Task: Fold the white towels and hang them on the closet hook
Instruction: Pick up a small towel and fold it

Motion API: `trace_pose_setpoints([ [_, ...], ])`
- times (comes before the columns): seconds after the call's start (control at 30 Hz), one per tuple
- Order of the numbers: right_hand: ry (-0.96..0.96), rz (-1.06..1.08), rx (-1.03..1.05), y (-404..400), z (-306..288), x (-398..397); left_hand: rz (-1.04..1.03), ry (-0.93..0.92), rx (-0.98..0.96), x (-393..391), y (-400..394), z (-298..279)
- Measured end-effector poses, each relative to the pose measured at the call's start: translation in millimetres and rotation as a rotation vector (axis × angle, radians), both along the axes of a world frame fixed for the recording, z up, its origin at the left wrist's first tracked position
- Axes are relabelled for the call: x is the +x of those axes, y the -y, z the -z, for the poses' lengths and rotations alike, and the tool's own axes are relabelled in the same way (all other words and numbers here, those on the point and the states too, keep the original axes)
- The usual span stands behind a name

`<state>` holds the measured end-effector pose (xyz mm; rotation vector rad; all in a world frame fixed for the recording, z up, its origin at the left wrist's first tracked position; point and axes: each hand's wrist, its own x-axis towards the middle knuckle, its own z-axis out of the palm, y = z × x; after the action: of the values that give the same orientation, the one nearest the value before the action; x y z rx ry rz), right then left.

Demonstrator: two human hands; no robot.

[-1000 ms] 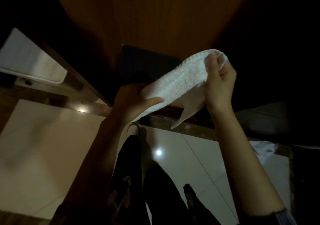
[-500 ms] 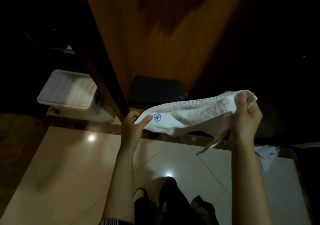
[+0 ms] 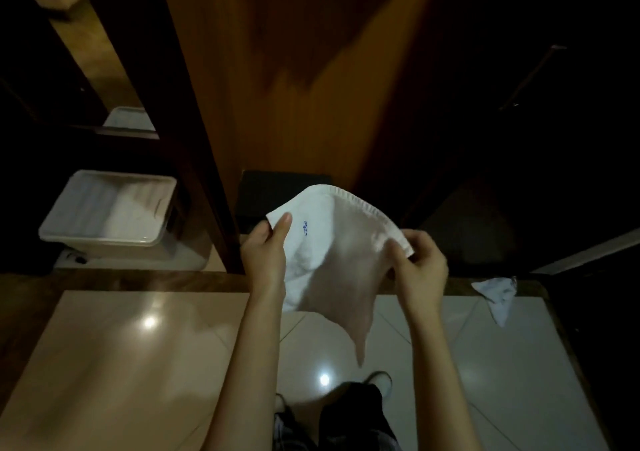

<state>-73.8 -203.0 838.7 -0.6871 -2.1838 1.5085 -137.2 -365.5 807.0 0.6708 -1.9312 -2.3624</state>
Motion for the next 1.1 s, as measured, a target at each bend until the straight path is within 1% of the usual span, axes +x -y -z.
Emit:
trace_pose_setpoints([
  [0.07,-0.027,-0.079,-0.047,2.4,-3.3,6.1,0.036,-0.015,-0.068,6.3,-5.9,-5.3],
  [0.13,-0.048,-0.215,-0.051,0.6,-9.9,11.6,0.052,-0.032,-0.084,9.1,-10.5,-12.2],
  [0.23,0.0,-0.411,0.029,-9.9,-22.1,18.4,0.062,-0.085,-0.103,10.8,-12.4,-23.4],
  [0.33,0.05,-0.562,-0.027,-15.3,-34.1,22.6,0.159,-0.17,-0.138,12.0,-11.4,-29.1],
  [0.37,0.072,-0.585,0.0,-15.1,-36.7,23.1,0.198,-0.192,-0.143,13.1,-11.8,-30.7],
  [0.43,0.087,-0.552,0.132,-12.2,-40.2,22.8,0.244,-0.212,-0.159,16.0,-13.4,-31.7],
  [0.5,0.045,-0.485,0.262,-6.8,-44.0,22.8,0.259,-0.206,-0.151,19.7,-14.7,-33.7],
  [0.53,0.023,-0.452,0.353,-3.5,-45.5,22.9,0.272,-0.205,-0.133,21.7,-14.7,-35.1],
  [0.6,0.025,-0.345,0.607,1.9,-48.1,21.4,0.317,-0.213,-0.124,25.5,-13.0,-38.1],
  [0.63,0.021,-0.28,0.7,4.1,-50.6,20.2,0.34,-0.221,-0.137,26.6,-10.5,-40.0],
  [0.67,0.01,-0.236,0.749,5.6,-53.6,19.6,0.365,-0.235,-0.148,27.3,-7.0,-42.2],
  [0.73,-0.021,-0.265,0.761,6.3,-56.9,19.3,0.422,-0.258,-0.147,27.7,0.9,-45.7],
  [0.83,-0.025,-0.41,0.684,7.2,-54.4,23.5,0.527,-0.248,-0.127,31.9,11.1,-47.2],
  [0.93,0.003,-0.406,0.56,10.6,-49.7,23.8,0.584,-0.246,-0.15,32.8,14.7,-49.1],
  [1.03,0.06,-0.422,0.57,14.8,-49.4,19.3,0.617,-0.258,-0.144,33.5,14.9,-52.0],
  [1.1,0.034,-0.489,0.544,20.2,-51.9,17.2,0.673,-0.258,-0.158,35.2,14.7,-52.4],
])
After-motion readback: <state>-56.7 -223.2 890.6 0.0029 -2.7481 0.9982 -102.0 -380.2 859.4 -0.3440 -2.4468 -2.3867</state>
